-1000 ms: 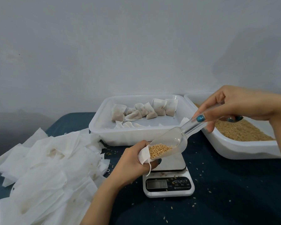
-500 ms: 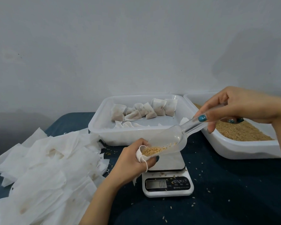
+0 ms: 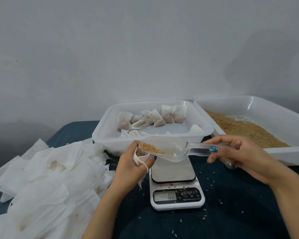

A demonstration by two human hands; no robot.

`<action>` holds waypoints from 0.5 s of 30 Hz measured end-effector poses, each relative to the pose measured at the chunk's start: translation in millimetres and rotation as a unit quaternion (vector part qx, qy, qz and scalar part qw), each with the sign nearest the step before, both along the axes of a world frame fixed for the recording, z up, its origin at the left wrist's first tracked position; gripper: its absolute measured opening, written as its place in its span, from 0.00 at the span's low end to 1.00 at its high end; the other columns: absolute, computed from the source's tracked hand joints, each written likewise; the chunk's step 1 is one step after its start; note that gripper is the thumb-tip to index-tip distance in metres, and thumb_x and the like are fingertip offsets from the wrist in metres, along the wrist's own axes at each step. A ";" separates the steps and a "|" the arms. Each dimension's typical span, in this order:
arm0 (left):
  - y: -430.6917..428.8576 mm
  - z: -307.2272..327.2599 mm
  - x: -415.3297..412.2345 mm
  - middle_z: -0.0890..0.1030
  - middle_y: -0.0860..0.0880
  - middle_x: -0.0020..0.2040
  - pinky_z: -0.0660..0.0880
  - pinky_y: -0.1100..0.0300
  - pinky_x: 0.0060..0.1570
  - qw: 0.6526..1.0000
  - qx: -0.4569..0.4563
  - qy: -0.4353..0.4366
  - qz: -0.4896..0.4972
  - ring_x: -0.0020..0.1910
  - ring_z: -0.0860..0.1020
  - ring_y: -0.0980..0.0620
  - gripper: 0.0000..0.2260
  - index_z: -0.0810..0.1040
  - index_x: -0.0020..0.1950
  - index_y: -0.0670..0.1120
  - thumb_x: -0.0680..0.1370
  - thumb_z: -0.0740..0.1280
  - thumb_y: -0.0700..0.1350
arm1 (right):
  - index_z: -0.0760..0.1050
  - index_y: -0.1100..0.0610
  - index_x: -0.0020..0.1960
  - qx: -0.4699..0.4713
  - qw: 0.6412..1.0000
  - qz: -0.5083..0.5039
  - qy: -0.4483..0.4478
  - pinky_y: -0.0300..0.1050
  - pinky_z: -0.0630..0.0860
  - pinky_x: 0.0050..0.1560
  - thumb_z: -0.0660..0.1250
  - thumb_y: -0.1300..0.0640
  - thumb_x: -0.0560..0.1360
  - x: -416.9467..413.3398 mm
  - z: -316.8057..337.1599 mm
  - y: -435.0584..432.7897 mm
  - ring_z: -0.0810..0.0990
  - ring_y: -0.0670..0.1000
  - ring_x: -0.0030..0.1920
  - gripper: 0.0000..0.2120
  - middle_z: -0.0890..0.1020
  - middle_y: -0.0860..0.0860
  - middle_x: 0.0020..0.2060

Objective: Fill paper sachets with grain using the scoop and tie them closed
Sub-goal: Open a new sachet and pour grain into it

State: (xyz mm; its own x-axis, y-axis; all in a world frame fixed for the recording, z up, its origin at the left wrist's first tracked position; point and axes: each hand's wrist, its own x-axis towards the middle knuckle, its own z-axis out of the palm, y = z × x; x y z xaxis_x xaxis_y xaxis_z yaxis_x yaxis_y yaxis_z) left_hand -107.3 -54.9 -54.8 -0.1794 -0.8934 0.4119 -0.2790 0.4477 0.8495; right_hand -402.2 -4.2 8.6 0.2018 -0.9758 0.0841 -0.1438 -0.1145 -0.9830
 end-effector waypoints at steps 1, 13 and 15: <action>0.0 -0.4 -0.2 0.84 0.60 0.50 0.73 0.74 0.45 1.000 0.000 0.003 0.006 0.50 0.81 0.62 0.10 0.77 0.54 0.57 0.76 0.74 0.47 | 0.84 0.49 0.52 0.006 1.000 -0.005 -0.015 0.33 0.68 0.28 0.73 0.50 0.67 0.8 -6.2 1.3 0.69 0.44 0.27 0.14 0.85 0.60 0.40; 0.8 2.3 -6.3 0.76 0.56 0.33 0.70 0.63 0.26 0.994 0.066 0.082 0.019 0.28 0.72 0.55 0.03 0.74 0.43 0.54 0.75 0.67 0.49 | 0.81 0.46 0.57 -0.055 0.964 -0.222 -0.133 0.35 0.77 0.35 0.70 0.47 0.67 16.8 -14.9 6.6 0.78 0.41 0.35 0.19 0.87 0.50 0.46; 1.6 2.3 -7.3 0.75 0.56 0.31 0.70 0.62 0.25 0.994 0.070 0.087 0.011 0.27 0.71 0.55 0.02 0.75 0.42 0.54 0.74 0.66 0.48 | 0.80 0.42 0.57 -0.085 0.950 -0.297 -0.049 0.38 0.74 0.38 0.72 0.45 0.67 11.5 -5.4 -0.4 0.77 0.35 0.35 0.18 0.86 0.44 0.46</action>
State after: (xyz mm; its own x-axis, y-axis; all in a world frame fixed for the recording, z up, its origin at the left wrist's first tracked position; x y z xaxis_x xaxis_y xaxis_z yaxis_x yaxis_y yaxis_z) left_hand -114.6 -53.3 -52.5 -0.0964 -0.9473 0.3055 -0.1316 0.3164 0.9394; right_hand -390.7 -4.6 3.1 -0.3976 -0.8855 0.2406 -0.1420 -0.1997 -0.9695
